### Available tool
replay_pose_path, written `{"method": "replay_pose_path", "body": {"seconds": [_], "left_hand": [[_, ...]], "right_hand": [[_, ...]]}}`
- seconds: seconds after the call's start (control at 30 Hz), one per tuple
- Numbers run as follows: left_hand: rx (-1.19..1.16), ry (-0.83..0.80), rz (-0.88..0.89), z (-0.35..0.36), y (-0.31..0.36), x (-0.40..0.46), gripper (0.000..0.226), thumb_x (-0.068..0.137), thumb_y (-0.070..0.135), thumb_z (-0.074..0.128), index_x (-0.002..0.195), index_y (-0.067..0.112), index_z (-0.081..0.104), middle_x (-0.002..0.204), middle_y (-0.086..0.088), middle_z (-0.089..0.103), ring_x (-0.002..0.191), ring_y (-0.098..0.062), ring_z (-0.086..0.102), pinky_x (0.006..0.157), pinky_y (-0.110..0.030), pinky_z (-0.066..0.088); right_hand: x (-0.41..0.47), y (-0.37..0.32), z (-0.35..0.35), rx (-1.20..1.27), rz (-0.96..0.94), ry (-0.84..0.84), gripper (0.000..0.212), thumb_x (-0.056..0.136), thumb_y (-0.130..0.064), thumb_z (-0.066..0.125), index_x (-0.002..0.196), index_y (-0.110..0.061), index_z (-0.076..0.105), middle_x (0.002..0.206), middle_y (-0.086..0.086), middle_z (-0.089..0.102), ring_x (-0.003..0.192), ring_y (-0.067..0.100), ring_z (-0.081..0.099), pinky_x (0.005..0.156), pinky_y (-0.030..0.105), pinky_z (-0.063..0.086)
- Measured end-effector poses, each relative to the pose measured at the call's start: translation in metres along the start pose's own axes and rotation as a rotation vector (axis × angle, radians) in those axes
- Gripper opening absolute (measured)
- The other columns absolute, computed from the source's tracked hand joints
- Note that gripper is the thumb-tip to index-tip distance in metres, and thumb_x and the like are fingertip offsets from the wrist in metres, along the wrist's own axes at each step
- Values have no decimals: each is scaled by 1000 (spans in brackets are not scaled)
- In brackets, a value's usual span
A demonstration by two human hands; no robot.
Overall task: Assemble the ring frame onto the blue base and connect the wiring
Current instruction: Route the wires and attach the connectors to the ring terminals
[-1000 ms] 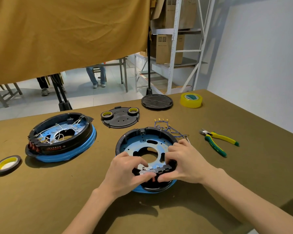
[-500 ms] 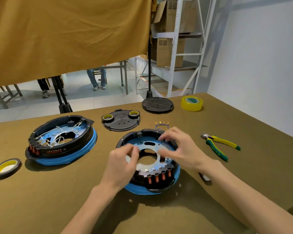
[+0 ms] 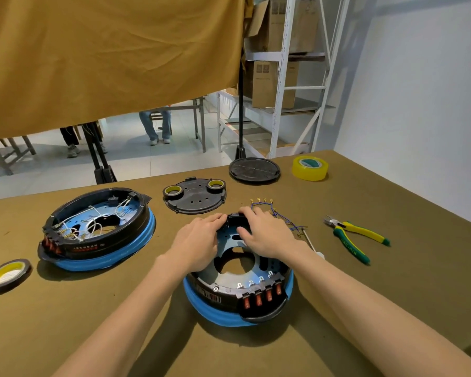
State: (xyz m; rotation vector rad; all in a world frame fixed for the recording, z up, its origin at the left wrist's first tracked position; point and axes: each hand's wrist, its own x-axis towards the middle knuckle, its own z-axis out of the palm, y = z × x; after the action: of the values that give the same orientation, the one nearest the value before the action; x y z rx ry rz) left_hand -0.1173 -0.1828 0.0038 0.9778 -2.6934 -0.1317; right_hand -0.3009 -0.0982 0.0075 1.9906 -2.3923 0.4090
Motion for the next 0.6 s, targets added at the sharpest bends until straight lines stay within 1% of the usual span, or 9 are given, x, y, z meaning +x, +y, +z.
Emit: {"method": "replay_pose_path", "body": {"seconds": [0.17,0.2,0.23,0.3,0.33,0.4,0.47,0.53,0.6], "left_hand": [[-29,27,-43,-2,0,-1,53,104,25,45,156,36,38,156,14,44,129,-19,49,97,-40,53],[-40,26,-46,-2,1,-3,52,105,27,46,156,36,38,155,14,44,129,-19,48,97,-39,52],[-60,27,-55,-2,2,-5,53,105,28,46,156,36,37,155,14,44,128,-18,47,97,-39,52],[-121,38,-86,1,4,-11,53,104,30,47,156,35,36,153,15,44,123,-17,46,95,-37,50],[-153,51,-109,3,6,-15,53,104,31,47,156,35,37,152,15,45,121,-16,45,94,-35,49],[-212,91,-164,5,11,-23,51,104,31,49,154,34,40,148,16,48,118,-15,44,91,-34,46],[-266,125,-217,5,14,-28,51,103,29,50,153,34,42,145,17,50,115,-14,44,90,-33,44],[-297,141,-244,4,16,-32,51,103,27,50,154,34,43,145,18,51,114,-13,43,92,-33,44],[-321,148,-262,2,18,-34,51,104,26,50,153,34,44,146,18,50,113,-11,42,94,-33,43]], "right_hand": [[0,1,-8,146,28,-65,45,100,-57,41,137,-31,46,123,-2,58,109,20,57,89,43,50],[1,3,-11,256,43,-78,45,101,-58,40,136,-31,50,123,-4,60,109,17,57,89,40,50],[3,7,-14,400,62,-74,43,103,-55,40,133,-29,54,122,-5,63,108,14,58,88,31,49],[8,21,-19,585,143,33,33,106,-43,43,125,-24,62,118,-3,68,103,12,60,79,18,44],[10,31,-21,571,194,100,29,107,-35,45,122,-20,64,118,0,69,102,14,61,79,21,45],[15,52,-21,417,290,144,31,105,-21,48,126,-10,66,125,9,68,110,23,63,93,34,50],[17,68,-19,277,334,30,34,104,-17,48,131,-8,66,133,13,66,119,30,62,103,43,50],[17,74,-15,151,309,-120,36,102,-20,53,135,-12,64,138,14,62,123,33,60,106,45,48],[16,75,-10,34,264,-169,35,100,-26,60,134,-18,66,137,13,59,123,34,58,104,43,48]]}}
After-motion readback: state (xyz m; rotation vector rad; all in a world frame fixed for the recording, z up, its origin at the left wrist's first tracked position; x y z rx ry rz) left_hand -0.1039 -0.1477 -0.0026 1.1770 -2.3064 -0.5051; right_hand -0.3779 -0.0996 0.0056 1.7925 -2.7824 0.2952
